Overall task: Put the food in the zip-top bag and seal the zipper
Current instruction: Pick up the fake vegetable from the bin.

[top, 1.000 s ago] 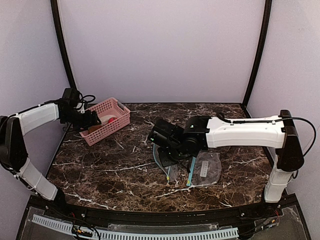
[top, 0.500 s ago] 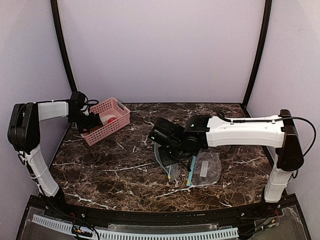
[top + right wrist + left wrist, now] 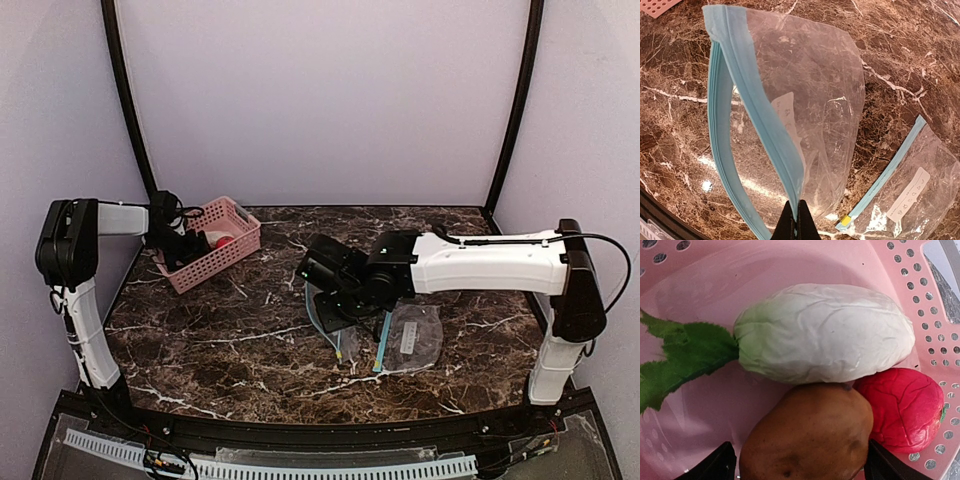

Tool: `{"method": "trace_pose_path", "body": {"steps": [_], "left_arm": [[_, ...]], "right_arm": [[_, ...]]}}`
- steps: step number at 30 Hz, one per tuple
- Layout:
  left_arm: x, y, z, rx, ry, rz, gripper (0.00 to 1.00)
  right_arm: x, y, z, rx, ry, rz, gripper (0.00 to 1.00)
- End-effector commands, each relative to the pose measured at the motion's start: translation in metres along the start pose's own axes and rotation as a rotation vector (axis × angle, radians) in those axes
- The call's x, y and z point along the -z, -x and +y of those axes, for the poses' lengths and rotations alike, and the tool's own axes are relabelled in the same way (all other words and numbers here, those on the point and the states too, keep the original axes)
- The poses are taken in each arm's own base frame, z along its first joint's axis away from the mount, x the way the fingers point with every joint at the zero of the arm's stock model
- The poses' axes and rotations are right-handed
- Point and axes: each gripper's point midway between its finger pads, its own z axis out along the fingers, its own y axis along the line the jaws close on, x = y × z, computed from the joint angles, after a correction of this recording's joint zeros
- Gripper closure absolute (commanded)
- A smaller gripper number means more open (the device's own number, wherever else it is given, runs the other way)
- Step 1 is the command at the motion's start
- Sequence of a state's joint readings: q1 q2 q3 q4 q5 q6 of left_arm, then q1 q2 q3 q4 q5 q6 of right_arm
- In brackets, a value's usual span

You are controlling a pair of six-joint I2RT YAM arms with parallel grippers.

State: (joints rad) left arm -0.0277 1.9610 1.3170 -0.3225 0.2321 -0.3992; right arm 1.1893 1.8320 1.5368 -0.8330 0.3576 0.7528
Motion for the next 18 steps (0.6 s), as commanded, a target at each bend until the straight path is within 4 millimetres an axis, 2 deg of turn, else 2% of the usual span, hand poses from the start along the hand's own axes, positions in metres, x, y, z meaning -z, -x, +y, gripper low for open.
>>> {"method": "trace_pose_path", "body": {"steps": [1, 8, 18], "left_arm": [[0.01, 0.022, -0.016, -0.087, -0.051, -0.042, 0.12], [0.006, 0.011, -0.01, -0.152, -0.023, 0.026, 0.12], [-0.005, 0.001, 0.0, -0.152, 0.006, 0.064, 0.26]], "right_arm": [[-0.007, 0.005, 0.002, 0.002, 0.006, 0.001, 1.0], [-0.012, 0.007, 0.006, 0.009, 0.019, 0.01, 1.0], [-0.011, 0.012, 0.01, 0.008, 0.03, 0.002, 1.0]]}}
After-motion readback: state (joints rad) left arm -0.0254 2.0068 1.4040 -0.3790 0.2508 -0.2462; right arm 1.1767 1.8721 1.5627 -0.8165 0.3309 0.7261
